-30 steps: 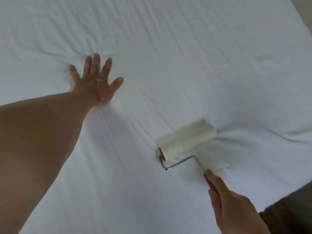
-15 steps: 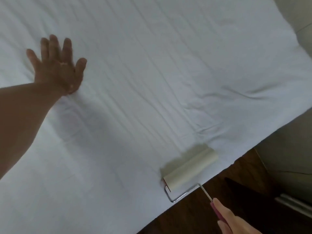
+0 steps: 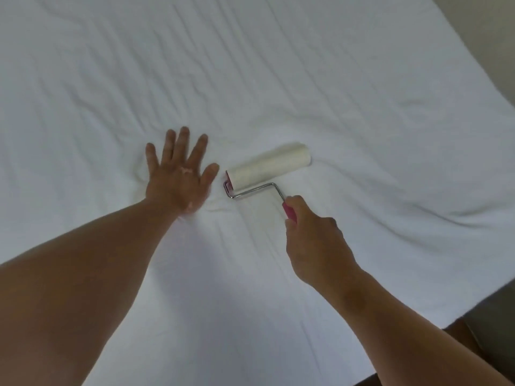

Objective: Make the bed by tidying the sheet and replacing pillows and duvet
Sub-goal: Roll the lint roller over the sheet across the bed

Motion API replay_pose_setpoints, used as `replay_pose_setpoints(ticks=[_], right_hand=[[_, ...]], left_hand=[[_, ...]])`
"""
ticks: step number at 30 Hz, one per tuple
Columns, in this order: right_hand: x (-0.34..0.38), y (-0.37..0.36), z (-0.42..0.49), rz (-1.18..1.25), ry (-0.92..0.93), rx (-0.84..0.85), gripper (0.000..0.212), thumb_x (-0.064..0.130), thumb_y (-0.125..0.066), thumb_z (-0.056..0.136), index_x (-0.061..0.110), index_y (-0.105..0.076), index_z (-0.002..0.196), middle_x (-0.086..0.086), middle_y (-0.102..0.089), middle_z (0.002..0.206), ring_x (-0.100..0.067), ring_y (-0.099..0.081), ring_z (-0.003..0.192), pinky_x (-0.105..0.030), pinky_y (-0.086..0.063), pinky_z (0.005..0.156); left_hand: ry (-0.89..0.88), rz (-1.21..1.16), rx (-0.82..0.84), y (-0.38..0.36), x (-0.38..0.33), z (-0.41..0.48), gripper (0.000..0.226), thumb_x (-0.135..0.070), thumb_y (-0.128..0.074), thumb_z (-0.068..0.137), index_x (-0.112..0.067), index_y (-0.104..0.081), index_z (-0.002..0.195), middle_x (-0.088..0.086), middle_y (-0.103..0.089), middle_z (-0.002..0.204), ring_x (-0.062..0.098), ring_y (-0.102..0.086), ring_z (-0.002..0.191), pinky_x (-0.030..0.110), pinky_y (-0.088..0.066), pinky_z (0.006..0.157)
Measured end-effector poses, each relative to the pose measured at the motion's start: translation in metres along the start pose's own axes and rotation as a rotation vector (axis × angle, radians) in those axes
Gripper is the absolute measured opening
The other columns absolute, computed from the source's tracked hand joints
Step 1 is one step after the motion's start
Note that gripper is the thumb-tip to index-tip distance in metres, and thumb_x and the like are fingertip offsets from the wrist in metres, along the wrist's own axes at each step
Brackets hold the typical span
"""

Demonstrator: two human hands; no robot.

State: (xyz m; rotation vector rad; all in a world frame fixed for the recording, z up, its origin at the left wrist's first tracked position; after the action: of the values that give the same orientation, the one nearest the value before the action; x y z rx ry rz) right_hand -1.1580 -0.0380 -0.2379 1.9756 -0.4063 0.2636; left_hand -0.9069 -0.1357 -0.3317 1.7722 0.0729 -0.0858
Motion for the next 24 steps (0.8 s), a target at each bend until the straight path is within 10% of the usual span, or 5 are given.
replay_pose_setpoints(ticks=[7,11,17,24], right_hand=[[-0.045,-0.023,-0.070,0.005,-0.047,-0.037,0.043,0.056,-0.027,0.098,0.077,-0.011,0.132,0.009,-0.071,0.075,-0.009,-0.068,0.064,-0.028,-0.057,0.062],[-0.047,-0.024,-0.072,-0.171,-0.035,-0.075,0.065,0.028,-0.071,0.074,0.048,-0.047,0.131,0.004,-0.049,0.036,-0.004,-0.040,0.024,-0.015,-0.034,0.029],[0.026,-0.004,0.033,-0.132,-0.081,0.007,0.030,0.047,-0.031,0.102,0.053,-0.018,0.129,0.004,-0.063,0.073,-0.021,-0.065,0.069,-0.039,-0.057,0.071],[0.119,0.020,0.191,-0.199,0.040,-0.006,0.015,0.023,-0.037,0.100,0.027,-0.037,0.114,-0.005,-0.056,0.085,-0.022,-0.047,0.060,-0.029,-0.037,0.054]], left_hand=[[0.071,0.072,-0.002,0.023,0.072,0.048,0.077,-0.077,0.002,0.091,-0.041,0.012,0.158,-0.001,0.020,0.168,0.025,0.019,0.154,0.063,0.010,0.119],[0.022,0.114,0.053,0.027,0.086,0.073,0.087,-0.087,0.009,0.081,-0.043,0.020,0.155,-0.001,0.027,0.165,0.028,0.027,0.151,0.066,0.012,0.117],[0.020,0.084,0.007,0.026,0.097,0.100,0.091,-0.090,0.009,0.079,-0.042,0.018,0.156,-0.001,0.026,0.166,0.027,0.026,0.152,0.065,0.011,0.118],[0.049,0.078,-0.041,0.028,0.108,0.131,0.083,-0.083,0.006,0.086,-0.040,0.018,0.156,-0.001,0.024,0.166,0.027,0.025,0.152,0.065,0.008,0.118]])
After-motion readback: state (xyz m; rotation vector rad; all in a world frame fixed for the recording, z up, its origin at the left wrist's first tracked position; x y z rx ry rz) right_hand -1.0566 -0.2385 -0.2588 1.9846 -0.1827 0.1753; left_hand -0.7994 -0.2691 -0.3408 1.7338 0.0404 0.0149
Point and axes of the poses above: each hand's wrist, its own z-axis towards the middle knuckle, its own y-axis out of the back of the hand, x = y × z, the point moved 8 cm from there along z, towards the middle knuckle
